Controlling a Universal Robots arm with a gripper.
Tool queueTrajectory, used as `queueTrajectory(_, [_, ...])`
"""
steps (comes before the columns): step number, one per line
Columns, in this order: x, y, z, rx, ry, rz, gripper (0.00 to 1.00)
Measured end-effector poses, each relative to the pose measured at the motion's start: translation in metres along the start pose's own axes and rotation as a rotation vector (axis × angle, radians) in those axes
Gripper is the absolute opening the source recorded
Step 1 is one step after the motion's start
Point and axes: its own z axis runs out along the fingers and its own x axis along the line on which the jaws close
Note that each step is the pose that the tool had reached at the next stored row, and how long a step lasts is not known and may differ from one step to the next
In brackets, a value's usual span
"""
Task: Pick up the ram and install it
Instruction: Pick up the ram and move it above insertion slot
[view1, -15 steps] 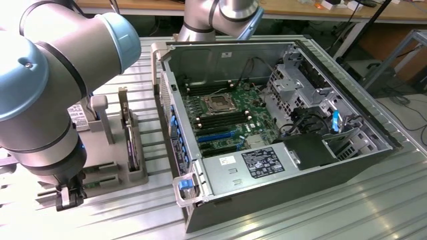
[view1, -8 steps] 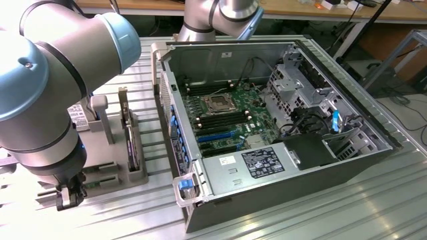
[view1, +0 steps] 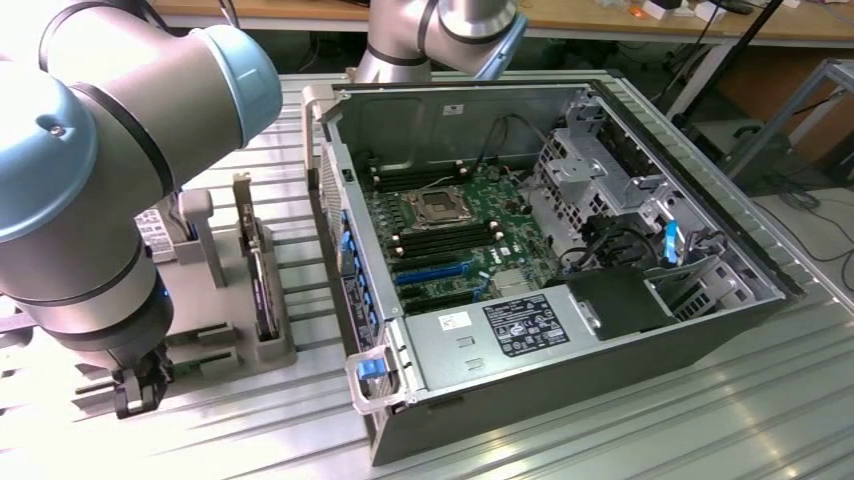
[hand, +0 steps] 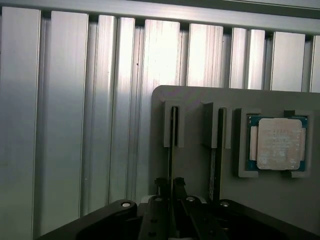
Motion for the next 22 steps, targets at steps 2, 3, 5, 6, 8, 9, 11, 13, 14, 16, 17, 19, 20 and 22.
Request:
queueTrajectory(2, [0.0, 0.0, 0.0, 0.0, 0.0, 0.0, 0.15])
queueTrajectory(3, [0.0, 0.0, -0.0002, 0.0, -0.0001, 0.0, 0.15])
queueTrajectory(5, [-0.001, 0.0005, -0.0111, -0.0001, 0.0001, 0.0, 0.15])
queueTrajectory(6, [-0.001, 0.0008, -0.0182, 0.0, 0.0, 0.0, 0.15])
queueTrajectory(8, [-0.002, 0.0015, -0.0332, 0.0001, -0.0001, 0.0, 0.15])
queueTrajectory(9, [-0.003, 0.0017, -0.0382, 0.0, 0.0, 0.0, 0.15])
queueTrajectory(11, [-0.003, 0.0023, -0.0504, -0.0001, 0.0001, 0.0, 0.15])
queueTrajectory(13, [-0.004, 0.0028, -0.0626, 0.0001, -0.0001, 0.0, 0.15])
queueTrajectory(14, [-0.005, 0.0032, -0.0707, 0.0, 0.0, 0.0, 0.15])
queueTrajectory(16, [-0.005, 0.0035, -0.0796, -0.0001, 0.0, 0.0, 0.15])
queueTrajectory(17, [-0.006, 0.0038, -0.0859, 0.0001, -0.0001, 0.0, 0.15])
queueTrajectory(19, [-0.008, 0.0042, -0.0936, -0.0001, 0.0, 0.0, 0.15])
queueTrajectory(20, [-0.01, 0.0042, -0.0969, -0.0001, 0.0, 0.0, 0.15])
queueTrajectory(22, [-0.014, 0.0043, -0.1031, 0.0002, -0.0002, 0.0, 0.15])
